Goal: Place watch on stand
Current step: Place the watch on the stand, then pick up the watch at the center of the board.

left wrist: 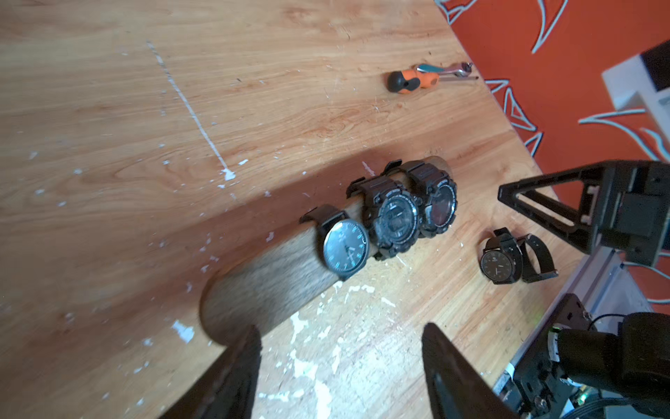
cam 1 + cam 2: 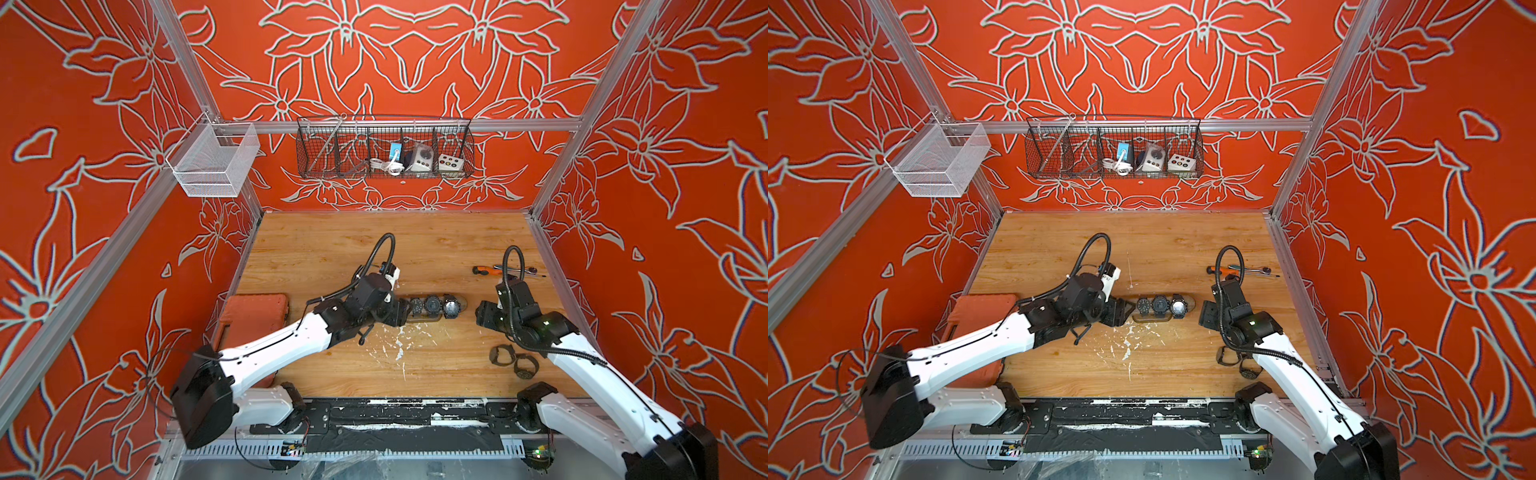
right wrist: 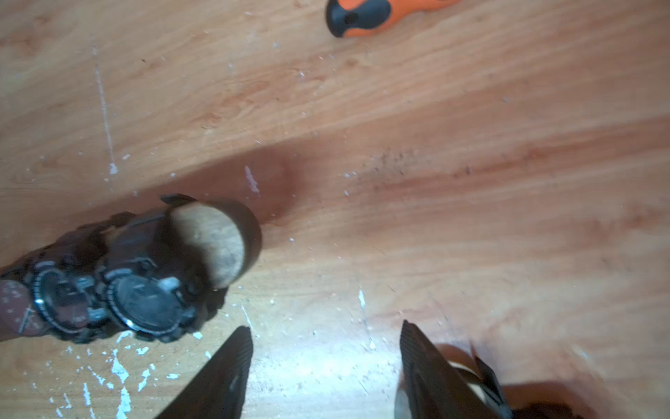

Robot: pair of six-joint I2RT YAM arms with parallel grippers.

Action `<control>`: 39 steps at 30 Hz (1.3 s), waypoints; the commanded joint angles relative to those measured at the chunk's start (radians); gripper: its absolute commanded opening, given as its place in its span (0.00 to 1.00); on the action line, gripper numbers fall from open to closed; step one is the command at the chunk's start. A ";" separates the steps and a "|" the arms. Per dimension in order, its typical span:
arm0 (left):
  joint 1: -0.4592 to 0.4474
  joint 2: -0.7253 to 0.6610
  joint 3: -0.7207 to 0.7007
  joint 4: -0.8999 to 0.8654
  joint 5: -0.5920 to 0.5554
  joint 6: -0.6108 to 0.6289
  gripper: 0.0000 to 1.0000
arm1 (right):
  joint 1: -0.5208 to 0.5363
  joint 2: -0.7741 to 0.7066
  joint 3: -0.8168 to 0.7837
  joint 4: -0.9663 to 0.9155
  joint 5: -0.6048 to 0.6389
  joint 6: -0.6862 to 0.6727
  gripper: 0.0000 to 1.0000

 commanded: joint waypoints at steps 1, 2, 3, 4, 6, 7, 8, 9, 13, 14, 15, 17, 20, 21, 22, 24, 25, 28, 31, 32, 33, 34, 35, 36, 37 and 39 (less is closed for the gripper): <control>0.044 -0.092 -0.088 0.006 -0.058 -0.039 0.70 | -0.002 -0.023 -0.009 -0.128 0.054 0.065 0.64; 0.062 -0.125 -0.120 0.009 -0.061 -0.049 0.71 | -0.002 -0.025 -0.019 -0.139 0.053 0.078 0.62; 0.077 -0.152 -0.149 0.014 -0.061 -0.055 0.71 | -0.003 -0.031 -0.029 -0.145 0.053 0.093 0.61; 0.096 -0.181 -0.178 0.016 -0.061 -0.062 0.72 | -0.002 -0.037 -0.042 -0.153 0.055 0.110 0.59; 0.128 -0.243 -0.223 0.020 -0.061 -0.072 0.72 | -0.002 -0.050 -0.061 -0.172 0.067 0.140 0.55; 0.142 -0.262 -0.243 0.024 -0.059 -0.074 0.73 | -0.002 -0.056 -0.070 -0.180 0.076 0.155 0.54; 0.152 -0.281 -0.261 0.027 -0.058 -0.075 0.73 | -0.002 -0.067 -0.079 -0.184 0.084 0.168 0.54; 0.161 -0.293 -0.273 0.031 -0.058 -0.075 0.74 | -0.002 -0.073 -0.082 -0.186 0.088 0.174 0.53; 0.185 -0.323 -0.305 0.039 -0.050 -0.068 0.75 | -0.002 -0.068 -0.061 -0.259 0.169 0.207 0.49; 0.187 -0.328 -0.309 0.041 -0.048 -0.064 0.75 | -0.003 -0.072 -0.055 -0.285 0.202 0.223 0.48; 0.190 -0.334 -0.315 0.043 -0.048 -0.062 0.75 | -0.005 -0.083 -0.052 -0.300 0.229 0.232 0.47; 0.195 -0.347 -0.324 0.046 -0.045 -0.058 0.75 | -0.011 -0.102 -0.048 -0.325 0.272 0.253 0.45; 0.203 -0.372 -0.342 0.045 -0.044 -0.054 0.76 | -0.049 -0.095 -0.057 -0.334 0.279 0.276 0.44; 0.207 -0.382 -0.347 0.045 -0.042 -0.055 0.77 | -0.066 -0.081 -0.064 -0.332 0.272 0.283 0.44; 0.210 -0.394 -0.351 0.042 -0.039 -0.057 0.77 | -0.087 -0.064 -0.074 -0.327 0.258 0.287 0.44; 0.212 -0.413 -0.355 0.037 -0.038 -0.059 0.77 | -0.127 -0.045 -0.099 -0.313 0.224 0.291 0.44; 0.212 -0.425 -0.358 0.036 -0.038 -0.059 0.78 | -0.143 -0.043 -0.113 -0.312 0.217 0.296 0.44; 0.212 -0.445 -0.363 0.036 -0.034 -0.063 0.78 | -0.185 -0.063 -0.145 -0.304 0.199 0.303 0.44; 0.212 -0.449 -0.366 0.039 -0.026 -0.068 0.79 | -0.233 -0.066 -0.171 -0.276 0.154 0.283 0.39; 0.212 -0.450 -0.366 0.040 -0.024 -0.067 0.79 | -0.246 -0.063 -0.178 -0.264 0.141 0.276 0.37; 0.211 -0.453 -0.366 0.040 -0.022 -0.070 0.79 | -0.257 -0.055 -0.183 -0.252 0.129 0.272 0.34; 0.212 -0.453 -0.366 0.040 -0.022 -0.069 0.79 | -0.265 -0.047 -0.186 -0.238 0.116 0.265 0.33; 0.212 -0.454 -0.368 0.039 -0.022 -0.069 0.79 | -0.270 -0.037 -0.189 -0.218 0.106 0.256 0.33; 0.212 -0.455 -0.368 0.039 -0.022 -0.069 0.79 | -0.278 -0.024 -0.189 -0.205 0.098 0.248 0.33; 0.212 -0.456 -0.368 0.038 -0.022 -0.070 0.79 | -0.286 -0.004 -0.188 -0.191 0.089 0.238 0.33; 0.212 -0.456 -0.368 0.038 -0.022 -0.069 0.79 | -0.300 0.036 -0.191 -0.158 0.061 0.218 0.31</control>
